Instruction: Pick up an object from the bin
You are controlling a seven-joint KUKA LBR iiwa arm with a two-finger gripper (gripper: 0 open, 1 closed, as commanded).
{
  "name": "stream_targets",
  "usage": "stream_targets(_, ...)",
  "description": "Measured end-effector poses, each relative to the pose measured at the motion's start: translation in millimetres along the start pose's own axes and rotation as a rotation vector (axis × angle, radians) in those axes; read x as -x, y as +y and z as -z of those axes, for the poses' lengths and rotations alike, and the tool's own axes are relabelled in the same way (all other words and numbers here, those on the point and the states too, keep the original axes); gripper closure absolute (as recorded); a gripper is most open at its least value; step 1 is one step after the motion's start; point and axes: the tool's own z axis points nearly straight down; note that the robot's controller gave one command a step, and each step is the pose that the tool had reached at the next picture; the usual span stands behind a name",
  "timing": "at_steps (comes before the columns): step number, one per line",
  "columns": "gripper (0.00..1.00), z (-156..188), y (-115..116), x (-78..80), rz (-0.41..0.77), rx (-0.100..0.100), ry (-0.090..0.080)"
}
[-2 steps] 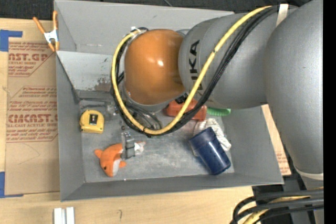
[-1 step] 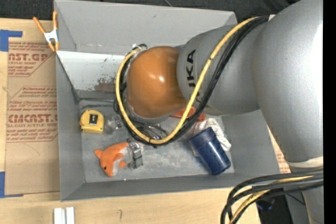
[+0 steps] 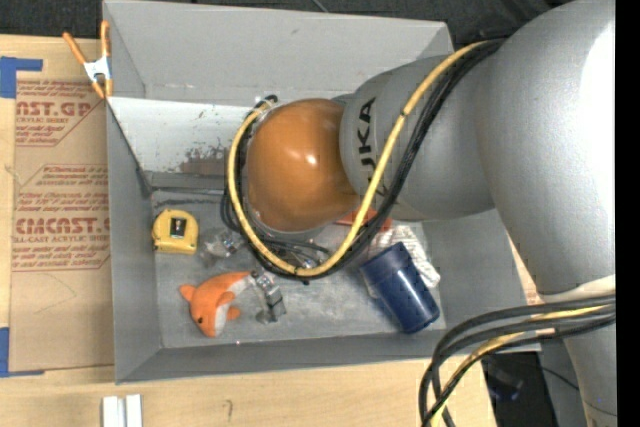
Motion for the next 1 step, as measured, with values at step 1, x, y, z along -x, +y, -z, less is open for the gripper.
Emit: stream_targets(1, 1.0, -32.4, -2.4, 8.4, 0.138, 0.0, -0.003)
